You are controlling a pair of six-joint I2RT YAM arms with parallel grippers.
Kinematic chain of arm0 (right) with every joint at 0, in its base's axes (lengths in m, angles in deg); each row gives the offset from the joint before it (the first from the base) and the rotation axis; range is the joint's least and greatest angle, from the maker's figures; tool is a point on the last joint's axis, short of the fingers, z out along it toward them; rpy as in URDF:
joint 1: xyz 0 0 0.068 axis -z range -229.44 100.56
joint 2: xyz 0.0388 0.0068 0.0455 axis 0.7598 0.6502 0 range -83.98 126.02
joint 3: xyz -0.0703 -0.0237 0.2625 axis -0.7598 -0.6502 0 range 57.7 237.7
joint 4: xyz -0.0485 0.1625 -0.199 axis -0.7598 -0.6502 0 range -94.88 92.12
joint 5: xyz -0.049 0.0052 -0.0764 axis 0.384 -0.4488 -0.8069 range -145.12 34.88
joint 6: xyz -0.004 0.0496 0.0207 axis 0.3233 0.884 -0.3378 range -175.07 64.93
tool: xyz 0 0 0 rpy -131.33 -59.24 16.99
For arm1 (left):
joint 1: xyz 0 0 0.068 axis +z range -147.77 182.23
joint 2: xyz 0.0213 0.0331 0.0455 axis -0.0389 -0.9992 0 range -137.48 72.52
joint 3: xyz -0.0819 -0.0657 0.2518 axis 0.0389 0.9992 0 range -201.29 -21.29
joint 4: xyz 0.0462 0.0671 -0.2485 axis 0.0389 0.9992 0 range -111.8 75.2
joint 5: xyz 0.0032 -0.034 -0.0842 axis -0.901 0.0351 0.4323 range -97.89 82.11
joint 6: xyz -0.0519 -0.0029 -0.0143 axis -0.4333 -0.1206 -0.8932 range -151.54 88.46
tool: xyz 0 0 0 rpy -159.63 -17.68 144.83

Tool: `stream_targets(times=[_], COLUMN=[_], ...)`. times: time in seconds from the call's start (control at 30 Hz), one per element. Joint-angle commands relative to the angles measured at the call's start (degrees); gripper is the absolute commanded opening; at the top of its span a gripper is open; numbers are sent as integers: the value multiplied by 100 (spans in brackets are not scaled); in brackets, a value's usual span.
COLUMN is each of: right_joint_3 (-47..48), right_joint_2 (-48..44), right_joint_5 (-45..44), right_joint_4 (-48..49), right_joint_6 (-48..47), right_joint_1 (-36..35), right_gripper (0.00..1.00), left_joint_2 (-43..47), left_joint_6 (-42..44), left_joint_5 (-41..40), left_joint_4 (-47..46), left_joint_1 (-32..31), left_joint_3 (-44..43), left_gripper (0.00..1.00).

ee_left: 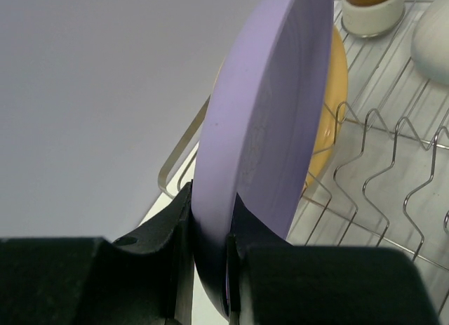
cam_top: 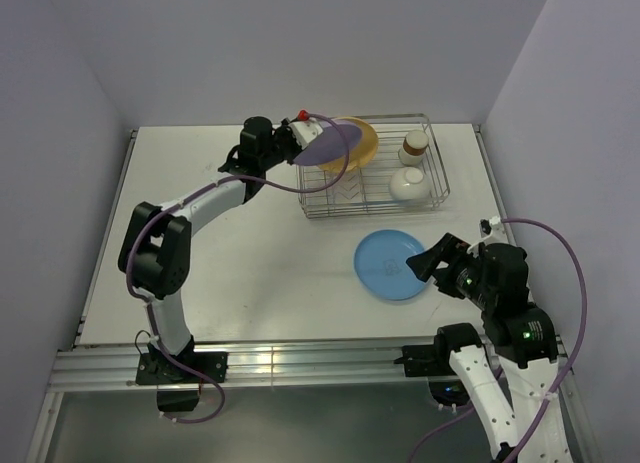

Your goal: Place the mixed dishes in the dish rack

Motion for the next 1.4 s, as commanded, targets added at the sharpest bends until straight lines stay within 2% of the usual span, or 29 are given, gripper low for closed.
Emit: stream_targets(times=[0.0, 0.23, 0.47, 0.63, 0.7, 0.9, 1.0, 1.03, 1.07, 1.1, 1.2, 1.37], right_joint_3=[-202, -211, -377, -273, -228, -175, -289, -394, -465, -518, -755, -1098], right_joint_2=[-173, -288, -525, -578, -569, -587, -543, -508, -473, -394, -175, 563], right_joint_5=[-233, -295, -295, -277, -313, -392, -401, -331, -278, -252, -452, -867], right_joint_4=[278, 261, 182, 112, 77, -29, 32, 67, 111, 181, 226, 225], right_joint_6=[147, 314, 367, 341, 323, 218, 235, 270, 305, 332, 586, 1043], right_joint_1=[19, 19, 19, 19, 19, 19, 19, 19, 19, 19, 19, 19], right_gripper=[85, 85, 85, 85, 85, 85, 85, 85, 85, 85, 85, 86], left_joint_2=[-82, -91, -275, -811, -1066, -1593, -1577, -1463, -1375, -1278, -874, -197], left_joint_6=[160, -33, -121, -7, 80, -120, -506, -639, -753, -919, -1219, -1465], left_joint_5=[490, 815, 1000, 966, 720, 518, 106, -44, -202, -447, -826, -1662], left_joint_4=[-694, -887, -800, -54, 201, 501, 326, 21, -147, -297, -571, -317], left_joint_1=[48, 39, -57, -206, -365, -549, -620, -637, -646, -655, -655, -655], left_joint_3=[-99, 182, 104, -755, -968, -1680, -1576, -1480, -1357, -1138, -873, -785], left_gripper=[0, 0, 0, 0, 0, 0, 52, 80, 92, 99, 99, 99])
